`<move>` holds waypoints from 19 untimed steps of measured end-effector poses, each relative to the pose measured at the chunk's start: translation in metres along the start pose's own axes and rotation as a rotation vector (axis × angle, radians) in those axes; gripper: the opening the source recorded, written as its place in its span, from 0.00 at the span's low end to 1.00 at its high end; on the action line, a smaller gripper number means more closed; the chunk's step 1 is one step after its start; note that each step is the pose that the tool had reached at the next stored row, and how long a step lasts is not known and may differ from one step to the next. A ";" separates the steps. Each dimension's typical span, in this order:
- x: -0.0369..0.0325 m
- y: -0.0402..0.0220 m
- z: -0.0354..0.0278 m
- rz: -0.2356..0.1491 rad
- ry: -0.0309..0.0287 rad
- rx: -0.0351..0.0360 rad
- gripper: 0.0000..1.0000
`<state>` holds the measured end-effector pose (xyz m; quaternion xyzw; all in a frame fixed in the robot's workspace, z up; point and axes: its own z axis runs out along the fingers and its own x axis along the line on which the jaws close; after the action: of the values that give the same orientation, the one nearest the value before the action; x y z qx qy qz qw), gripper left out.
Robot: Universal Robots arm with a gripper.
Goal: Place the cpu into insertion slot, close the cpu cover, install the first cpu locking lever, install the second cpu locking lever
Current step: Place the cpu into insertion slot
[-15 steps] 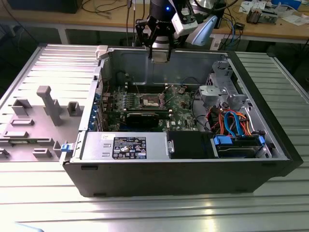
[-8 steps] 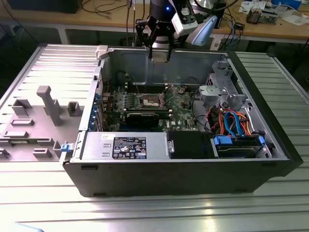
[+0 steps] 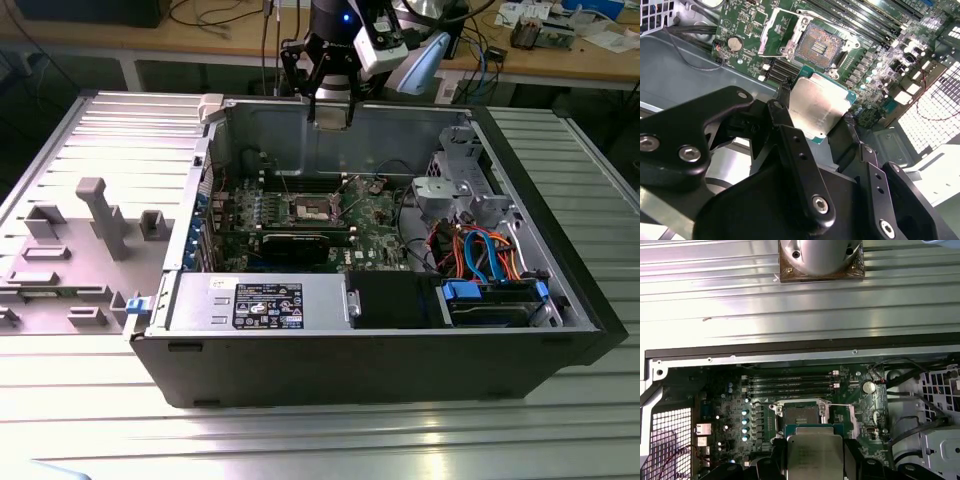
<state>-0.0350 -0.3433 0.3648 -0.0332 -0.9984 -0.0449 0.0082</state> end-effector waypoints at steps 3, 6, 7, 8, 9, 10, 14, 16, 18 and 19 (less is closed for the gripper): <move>0.0000 0.0000 0.0001 0.014 -0.0012 -0.0004 0.55; 0.0000 0.0000 0.0001 0.014 -0.0013 -0.0004 0.55; 0.0000 0.0000 0.0001 0.014 -0.0013 -0.0004 0.55; 0.0000 0.0000 0.0001 0.015 -0.0013 -0.0004 0.55; 0.0000 0.0000 0.0001 0.015 -0.0013 -0.0004 0.55; 0.0000 0.0000 0.0001 0.015 -0.0013 -0.0004 0.55; 0.0000 0.0000 0.0002 0.025 -0.0022 -0.0005 0.55; 0.0000 0.0000 0.0003 0.038 -0.0034 -0.0007 0.55; 0.0000 0.0000 0.0005 0.055 -0.0049 -0.0011 0.55; 0.0000 0.0000 0.0005 0.058 -0.0052 -0.0013 0.55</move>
<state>-0.0350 -0.3432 0.3643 -0.0622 -0.9970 -0.0452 0.0069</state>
